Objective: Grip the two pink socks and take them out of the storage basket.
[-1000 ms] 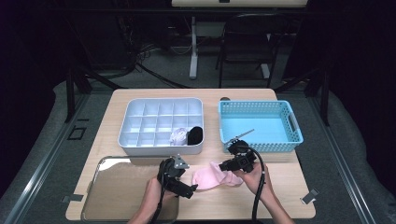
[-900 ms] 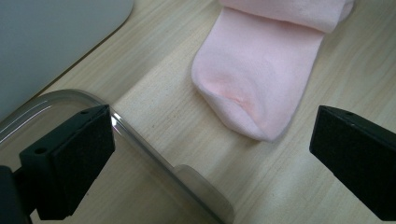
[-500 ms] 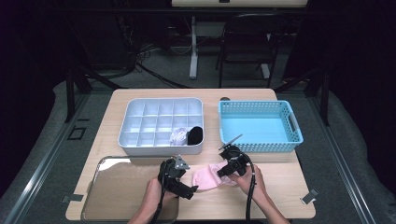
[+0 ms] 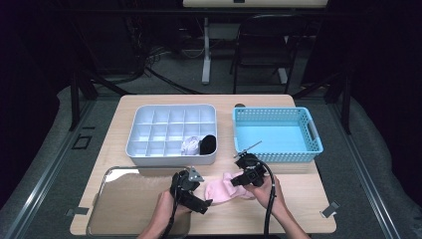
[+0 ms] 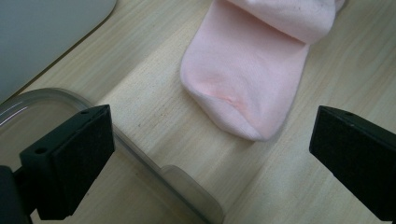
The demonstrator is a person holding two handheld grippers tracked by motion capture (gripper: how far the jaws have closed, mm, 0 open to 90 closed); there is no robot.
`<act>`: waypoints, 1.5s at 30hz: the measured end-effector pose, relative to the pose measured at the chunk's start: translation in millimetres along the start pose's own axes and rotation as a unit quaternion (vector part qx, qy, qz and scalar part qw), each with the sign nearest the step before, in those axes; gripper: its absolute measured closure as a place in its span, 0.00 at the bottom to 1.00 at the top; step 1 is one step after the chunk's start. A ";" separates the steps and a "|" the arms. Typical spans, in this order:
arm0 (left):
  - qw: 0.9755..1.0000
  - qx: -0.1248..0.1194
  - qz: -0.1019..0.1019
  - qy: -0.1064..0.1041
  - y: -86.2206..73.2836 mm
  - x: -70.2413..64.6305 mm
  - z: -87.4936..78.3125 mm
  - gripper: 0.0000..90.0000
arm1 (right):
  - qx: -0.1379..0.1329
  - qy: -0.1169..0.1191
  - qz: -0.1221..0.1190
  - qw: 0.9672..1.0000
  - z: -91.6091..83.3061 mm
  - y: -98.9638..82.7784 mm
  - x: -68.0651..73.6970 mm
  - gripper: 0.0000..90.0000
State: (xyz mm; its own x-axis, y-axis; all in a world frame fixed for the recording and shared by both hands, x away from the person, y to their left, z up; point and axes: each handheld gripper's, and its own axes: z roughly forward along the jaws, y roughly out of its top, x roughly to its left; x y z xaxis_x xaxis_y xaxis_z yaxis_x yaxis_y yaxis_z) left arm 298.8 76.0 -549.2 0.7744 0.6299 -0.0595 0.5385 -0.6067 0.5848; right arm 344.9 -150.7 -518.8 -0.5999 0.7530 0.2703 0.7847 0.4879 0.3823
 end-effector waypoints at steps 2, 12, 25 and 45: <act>1.000 0.002 0.002 0.000 0.1 -0.2 0.1 0.00 | -0.004 0.006 0.001 1.000 0.8 0.5 3.5 0.93; 1.000 0.002 0.005 -0.002 1.0 -2.2 0.8 0.00 | 0.006 0.028 -0.024 0.999 10.7 5.3 14.0 0.90; 1.000 -0.005 0.006 -0.006 4.9 -7.8 3.3 0.07 | -0.012 0.054 -0.014 0.998 -1.3 3.9 6.9 0.82; 0.999 -0.026 -0.034 0.006 26.9 -17.1 27.2 0.50 | 0.038 -0.089 0.072 0.993 -8.2 -19.4 -64.1 0.74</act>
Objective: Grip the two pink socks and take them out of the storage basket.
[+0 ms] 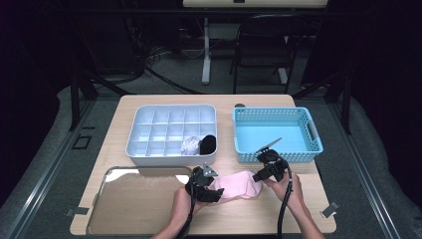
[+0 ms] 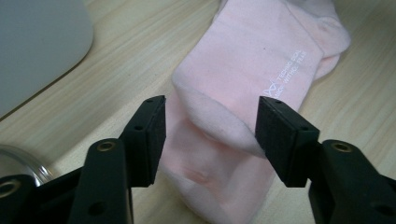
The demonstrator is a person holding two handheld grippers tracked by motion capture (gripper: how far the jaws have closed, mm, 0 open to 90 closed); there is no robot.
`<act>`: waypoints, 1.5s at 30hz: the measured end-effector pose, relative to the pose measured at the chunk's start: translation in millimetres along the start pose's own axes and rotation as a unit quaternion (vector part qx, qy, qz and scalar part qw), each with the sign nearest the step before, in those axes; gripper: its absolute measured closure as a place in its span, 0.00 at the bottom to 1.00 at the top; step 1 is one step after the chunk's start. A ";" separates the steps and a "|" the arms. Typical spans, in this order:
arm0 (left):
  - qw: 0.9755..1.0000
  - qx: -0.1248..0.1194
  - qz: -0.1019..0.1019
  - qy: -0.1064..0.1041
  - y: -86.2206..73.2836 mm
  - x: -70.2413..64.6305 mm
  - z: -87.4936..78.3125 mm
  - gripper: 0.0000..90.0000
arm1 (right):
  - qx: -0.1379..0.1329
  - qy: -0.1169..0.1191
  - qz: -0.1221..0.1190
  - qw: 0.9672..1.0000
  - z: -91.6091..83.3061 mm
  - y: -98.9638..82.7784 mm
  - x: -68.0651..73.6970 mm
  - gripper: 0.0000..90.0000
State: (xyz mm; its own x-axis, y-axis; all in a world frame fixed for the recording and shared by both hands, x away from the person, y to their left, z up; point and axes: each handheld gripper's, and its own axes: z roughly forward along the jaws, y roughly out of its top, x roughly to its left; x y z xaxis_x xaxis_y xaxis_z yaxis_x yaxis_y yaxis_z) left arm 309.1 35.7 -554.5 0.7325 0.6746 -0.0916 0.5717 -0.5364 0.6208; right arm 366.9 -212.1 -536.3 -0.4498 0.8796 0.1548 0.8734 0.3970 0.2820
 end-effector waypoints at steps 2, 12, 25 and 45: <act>1.000 0.004 0.002 -0.003 -1.6 0.9 1.5 0.58 | 0.009 0.001 -0.003 1.000 2.1 0.7 -0.6 0.75; 1.000 0.013 0.021 0.005 -5.5 1.1 5.7 0.88 | 0.027 0.003 -0.012 1.000 8.1 1.4 6.8 0.91; 1.000 -0.009 0.004 -0.016 0.9 9.0 -15.2 0.95 | -0.015 0.004 -0.022 1.000 -26.3 1.6 15.1 0.92; 0.996 0.083 -0.002 -0.015 -14.5 21.9 -14.1 0.65 | 0.014 0.021 -0.039 0.999 5.0 4.6 26.1 0.74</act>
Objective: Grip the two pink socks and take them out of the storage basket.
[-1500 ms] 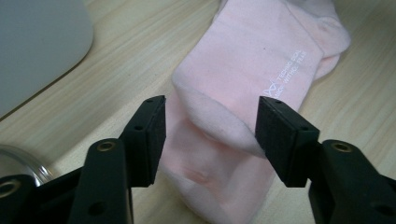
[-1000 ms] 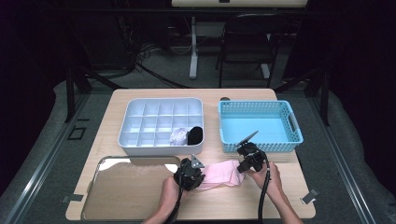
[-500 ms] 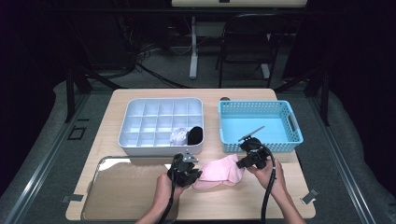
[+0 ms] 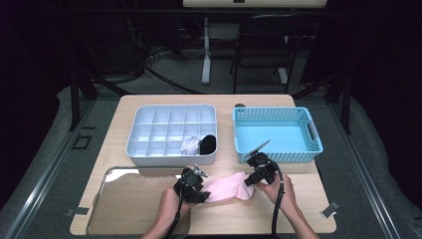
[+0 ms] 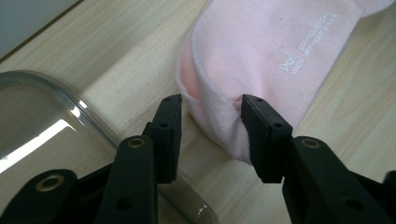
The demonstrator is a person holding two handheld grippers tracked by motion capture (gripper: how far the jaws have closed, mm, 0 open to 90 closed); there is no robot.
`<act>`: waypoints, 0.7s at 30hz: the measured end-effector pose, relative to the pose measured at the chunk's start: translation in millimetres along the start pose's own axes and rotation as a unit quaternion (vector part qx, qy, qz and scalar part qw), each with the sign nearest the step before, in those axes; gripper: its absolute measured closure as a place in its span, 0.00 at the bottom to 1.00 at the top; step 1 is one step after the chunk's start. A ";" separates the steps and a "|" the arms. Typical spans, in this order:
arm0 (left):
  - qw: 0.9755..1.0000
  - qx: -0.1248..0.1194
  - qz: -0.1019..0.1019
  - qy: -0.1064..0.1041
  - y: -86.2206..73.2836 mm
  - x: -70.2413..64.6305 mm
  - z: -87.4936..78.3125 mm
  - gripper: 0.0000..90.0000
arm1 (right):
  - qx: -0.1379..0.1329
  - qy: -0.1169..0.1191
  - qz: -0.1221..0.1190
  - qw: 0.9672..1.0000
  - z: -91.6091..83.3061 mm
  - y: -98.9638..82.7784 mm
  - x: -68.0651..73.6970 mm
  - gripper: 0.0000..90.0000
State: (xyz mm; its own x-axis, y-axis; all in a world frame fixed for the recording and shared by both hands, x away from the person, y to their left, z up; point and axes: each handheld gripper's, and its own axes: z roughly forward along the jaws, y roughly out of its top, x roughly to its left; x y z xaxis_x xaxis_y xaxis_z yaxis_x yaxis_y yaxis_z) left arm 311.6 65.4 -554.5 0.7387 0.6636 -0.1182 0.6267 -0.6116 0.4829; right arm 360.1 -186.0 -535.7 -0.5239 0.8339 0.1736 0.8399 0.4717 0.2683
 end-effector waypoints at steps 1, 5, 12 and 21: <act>1.000 0.000 0.000 0.004 -0.2 -0.6 0.5 0.62 | -0.003 -0.005 0.005 1.000 0.1 -0.6 -0.6 0.72; 1.000 0.004 0.007 0.007 -0.4 -1.9 1.2 0.60 | 0.004 0.001 0.012 1.000 3.6 -2.2 -4.4 0.68; 1.000 0.010 0.016 0.003 -1.1 -2.4 3.1 0.66 | 0.015 0.002 0.003 1.000 7.7 -2.3 -3.6 0.74; 1.000 0.001 0.027 -0.003 -1.4 -4.8 3.5 0.83 | 0.014 0.008 0.005 1.000 8.3 -4.1 -5.5 0.89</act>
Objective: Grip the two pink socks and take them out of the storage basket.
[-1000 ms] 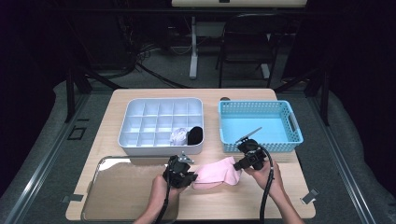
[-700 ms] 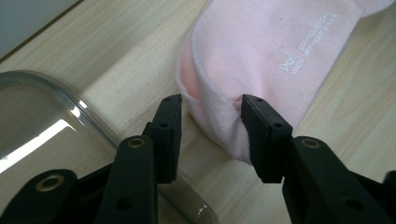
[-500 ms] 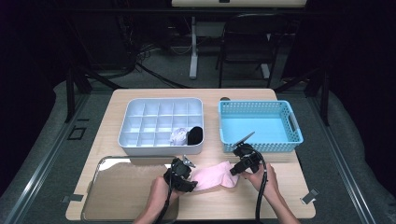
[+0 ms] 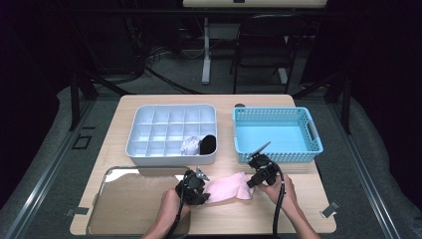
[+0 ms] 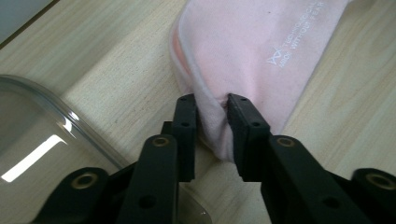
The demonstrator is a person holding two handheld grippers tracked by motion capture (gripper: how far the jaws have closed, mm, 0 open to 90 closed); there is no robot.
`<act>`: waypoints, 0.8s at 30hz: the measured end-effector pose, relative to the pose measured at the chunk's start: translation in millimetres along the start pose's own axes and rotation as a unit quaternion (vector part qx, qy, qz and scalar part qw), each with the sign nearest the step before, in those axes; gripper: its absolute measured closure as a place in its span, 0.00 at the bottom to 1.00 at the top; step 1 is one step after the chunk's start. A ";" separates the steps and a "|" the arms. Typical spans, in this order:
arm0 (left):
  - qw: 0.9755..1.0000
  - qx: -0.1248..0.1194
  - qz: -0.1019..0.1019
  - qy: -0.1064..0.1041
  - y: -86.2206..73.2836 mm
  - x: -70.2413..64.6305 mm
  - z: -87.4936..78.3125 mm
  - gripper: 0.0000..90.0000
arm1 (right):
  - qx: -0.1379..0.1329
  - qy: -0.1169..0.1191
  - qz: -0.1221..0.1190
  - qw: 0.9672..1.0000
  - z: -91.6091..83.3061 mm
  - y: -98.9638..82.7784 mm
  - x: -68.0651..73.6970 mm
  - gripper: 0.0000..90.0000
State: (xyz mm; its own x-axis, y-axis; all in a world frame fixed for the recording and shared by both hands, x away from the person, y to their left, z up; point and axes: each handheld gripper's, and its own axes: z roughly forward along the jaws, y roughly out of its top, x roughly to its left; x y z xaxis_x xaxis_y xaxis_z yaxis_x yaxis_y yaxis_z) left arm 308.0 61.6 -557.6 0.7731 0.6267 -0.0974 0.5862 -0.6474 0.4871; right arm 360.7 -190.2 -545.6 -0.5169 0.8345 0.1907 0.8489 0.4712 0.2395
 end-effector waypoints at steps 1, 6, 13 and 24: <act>1.000 -0.002 0.002 0.004 0.0 -0.3 -0.4 0.87 | 0.000 0.000 -0.001 1.000 -0.2 0.1 -0.2 0.89; 1.000 -0.006 0.003 0.003 -0.2 5.2 -1.2 0.94 | 0.002 0.006 0.003 1.000 -4.0 -1.4 -7.2 0.92; 1.000 -0.011 0.000 0.002 0.0 7.0 -0.5 0.94 | -0.005 0.010 0.006 1.000 -6.9 -1.6 -8.9 0.94; 1.000 -0.011 0.005 0.006 0.1 5.9 -0.2 0.93 | 0.006 -0.004 0.007 1.000 -1.6 -0.3 -8.5 0.72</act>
State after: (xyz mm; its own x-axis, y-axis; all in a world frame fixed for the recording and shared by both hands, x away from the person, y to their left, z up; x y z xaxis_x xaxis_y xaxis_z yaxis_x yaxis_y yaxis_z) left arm 312.6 65.3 -558.0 0.7755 0.6258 -0.0831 0.5737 -0.6437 0.5065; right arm 364.7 -197.8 -545.8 -0.5047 0.8431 0.1856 0.8570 0.4633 0.2257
